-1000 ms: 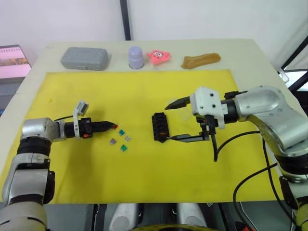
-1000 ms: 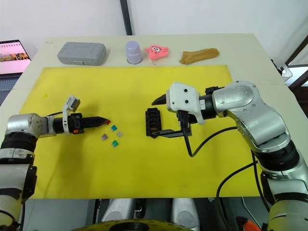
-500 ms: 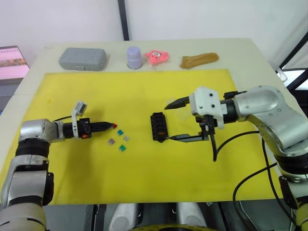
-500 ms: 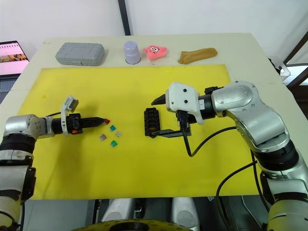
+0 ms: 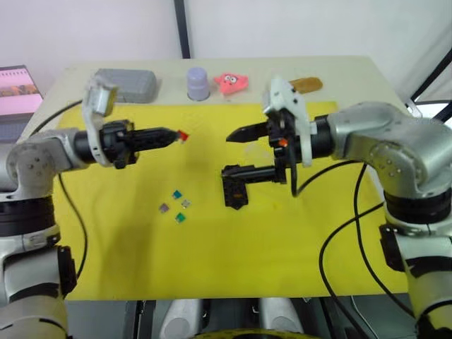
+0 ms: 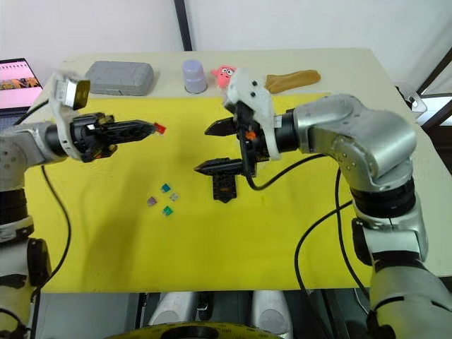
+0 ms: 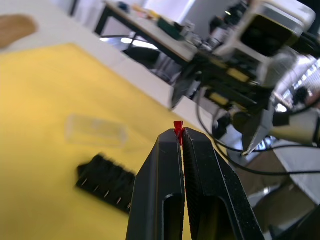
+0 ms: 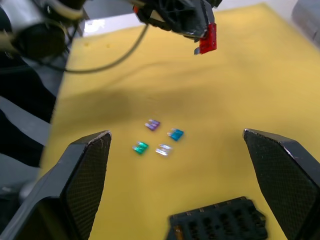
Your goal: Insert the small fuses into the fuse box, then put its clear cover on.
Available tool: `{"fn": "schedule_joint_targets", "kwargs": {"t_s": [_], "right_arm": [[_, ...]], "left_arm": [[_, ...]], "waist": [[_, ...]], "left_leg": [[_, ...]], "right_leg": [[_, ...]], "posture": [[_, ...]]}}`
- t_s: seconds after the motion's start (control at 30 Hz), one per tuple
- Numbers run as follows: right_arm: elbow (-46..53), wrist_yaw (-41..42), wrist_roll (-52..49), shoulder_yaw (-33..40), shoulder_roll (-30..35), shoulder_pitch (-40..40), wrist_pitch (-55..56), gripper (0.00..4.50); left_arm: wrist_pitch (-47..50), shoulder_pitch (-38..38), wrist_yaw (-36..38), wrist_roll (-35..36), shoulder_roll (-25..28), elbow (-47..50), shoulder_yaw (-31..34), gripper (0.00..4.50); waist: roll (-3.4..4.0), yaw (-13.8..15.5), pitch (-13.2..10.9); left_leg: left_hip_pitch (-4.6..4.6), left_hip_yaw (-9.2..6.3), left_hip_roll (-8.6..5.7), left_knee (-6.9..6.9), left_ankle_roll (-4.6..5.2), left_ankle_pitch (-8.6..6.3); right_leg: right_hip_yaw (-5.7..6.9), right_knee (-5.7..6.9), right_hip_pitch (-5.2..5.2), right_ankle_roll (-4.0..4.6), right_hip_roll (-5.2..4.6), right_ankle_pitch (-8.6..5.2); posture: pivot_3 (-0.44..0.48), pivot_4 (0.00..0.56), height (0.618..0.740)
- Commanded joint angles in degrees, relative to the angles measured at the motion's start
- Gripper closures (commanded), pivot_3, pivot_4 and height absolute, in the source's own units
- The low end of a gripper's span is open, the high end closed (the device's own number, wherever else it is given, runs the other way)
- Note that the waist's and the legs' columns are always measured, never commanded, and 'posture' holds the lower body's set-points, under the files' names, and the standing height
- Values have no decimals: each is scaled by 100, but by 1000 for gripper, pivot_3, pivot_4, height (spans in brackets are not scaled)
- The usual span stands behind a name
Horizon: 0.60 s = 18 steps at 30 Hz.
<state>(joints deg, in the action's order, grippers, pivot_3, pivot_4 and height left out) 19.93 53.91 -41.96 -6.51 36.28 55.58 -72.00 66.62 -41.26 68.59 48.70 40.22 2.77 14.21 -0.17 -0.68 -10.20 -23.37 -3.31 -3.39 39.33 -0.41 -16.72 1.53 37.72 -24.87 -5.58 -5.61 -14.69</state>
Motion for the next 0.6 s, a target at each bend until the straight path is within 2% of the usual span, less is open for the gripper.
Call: {"fn": "schedule_joint_targets", "kwargs": {"t_s": [0.03, 0.1, 0.2, 0.27, 0.6], "right_arm": [[-235, -165, -627, 524, -202, 430, -801, 0], [-431, -308, -843, 745, -372, 638, -1157, 0], [-675, -513, -1001, 952, -523, 834, -1516, 874], [-737, -612, -1087, 1010, -560, 886, -1686, 1750], [-855, -926, -1474, 1192, -748, 975, -2049, 1750]], "left_arm": [[-271, -108, -60, 211, -96, 477, -134, 4427], [-372, -142, -29, 230, -129, 597, -278, 4427], [-463, -137, 29, 283, -114, 683, -400, 4500], [-465, -162, 15, 375, -130, 703, -419, 4500], [-600, -167, -4, 461, -102, 693, -516, 4500]], "waist": [[1, -13, 0], [1, -21, -1], [1, -15, -1], [1, -14, -1], [1, -15, -1]], "left_leg": [[0, 1, 0, -1, -1, 1], [0, 2, 0, -2, -2, 1], [0, 2, 1, -5, -3, 1], [0, 2, 0, -5, -2, 1], [0, 3, -1, -5, -2, 1]], "right_leg": [[0, 1, -2, 0, 0, 0], [-1, 2, -3, 0, 1, 0], [0, 2, -4, 0, 2, 0], [-1, 1, -3, 0, 1, 0], [0, 2, -3, 0, 3, 0]], "posture": [[0, 150, 731], [0, 150, 731], [0, 150, 731], [0, 150, 731], [0, 150, 731]]}}
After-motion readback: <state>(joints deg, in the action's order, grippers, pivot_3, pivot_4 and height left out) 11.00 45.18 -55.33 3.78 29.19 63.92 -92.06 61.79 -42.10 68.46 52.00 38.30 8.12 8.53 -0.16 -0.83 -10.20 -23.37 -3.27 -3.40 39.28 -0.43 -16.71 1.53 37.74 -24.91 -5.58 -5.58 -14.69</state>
